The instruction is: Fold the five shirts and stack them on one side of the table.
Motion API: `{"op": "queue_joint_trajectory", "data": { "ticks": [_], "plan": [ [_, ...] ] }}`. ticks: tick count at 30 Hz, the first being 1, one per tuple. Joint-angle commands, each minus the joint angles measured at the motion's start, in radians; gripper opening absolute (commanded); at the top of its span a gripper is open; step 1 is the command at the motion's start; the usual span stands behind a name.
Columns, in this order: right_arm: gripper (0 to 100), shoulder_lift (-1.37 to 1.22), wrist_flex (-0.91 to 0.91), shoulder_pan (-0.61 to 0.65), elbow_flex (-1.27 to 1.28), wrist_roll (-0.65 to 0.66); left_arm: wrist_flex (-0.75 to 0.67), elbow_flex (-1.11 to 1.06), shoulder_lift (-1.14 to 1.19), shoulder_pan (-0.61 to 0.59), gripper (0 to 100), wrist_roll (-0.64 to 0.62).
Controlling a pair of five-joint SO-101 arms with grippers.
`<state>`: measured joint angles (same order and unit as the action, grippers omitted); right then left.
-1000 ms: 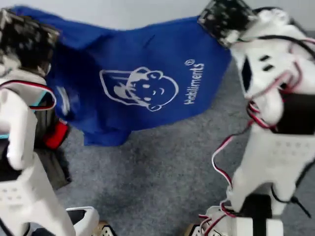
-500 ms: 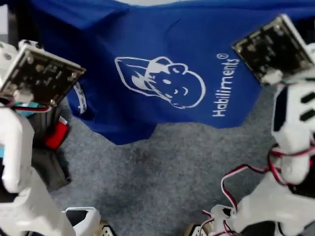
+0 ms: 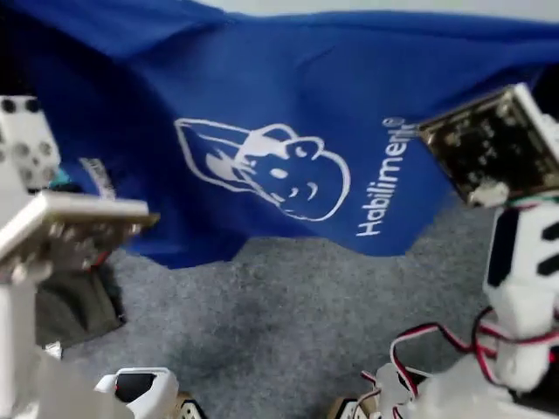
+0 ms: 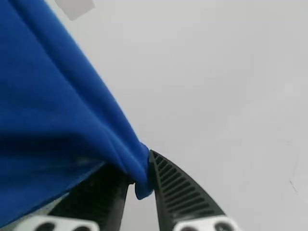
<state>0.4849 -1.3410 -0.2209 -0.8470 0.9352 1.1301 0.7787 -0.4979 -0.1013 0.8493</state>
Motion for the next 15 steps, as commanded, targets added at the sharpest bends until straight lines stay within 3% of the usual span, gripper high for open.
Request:
{"op": "queue_joint_trajectory", "data": {
  "ticks": [1,10,15],
  "plan": [
    [0.9,0.010,-0.035,-0.010,-0.043,0.008,0.081,0.074,-0.015,0.005,2,0.006],
    [0.9,0.127,-0.119,-0.015,-0.044,0.011,0.456,0.325,-0.015,0.005,2,0.006],
    [0.9,0.168,-0.246,-0.015,-0.041,0.072,0.591,0.401,-0.008,0.002,2,0.008]
  ]
}}
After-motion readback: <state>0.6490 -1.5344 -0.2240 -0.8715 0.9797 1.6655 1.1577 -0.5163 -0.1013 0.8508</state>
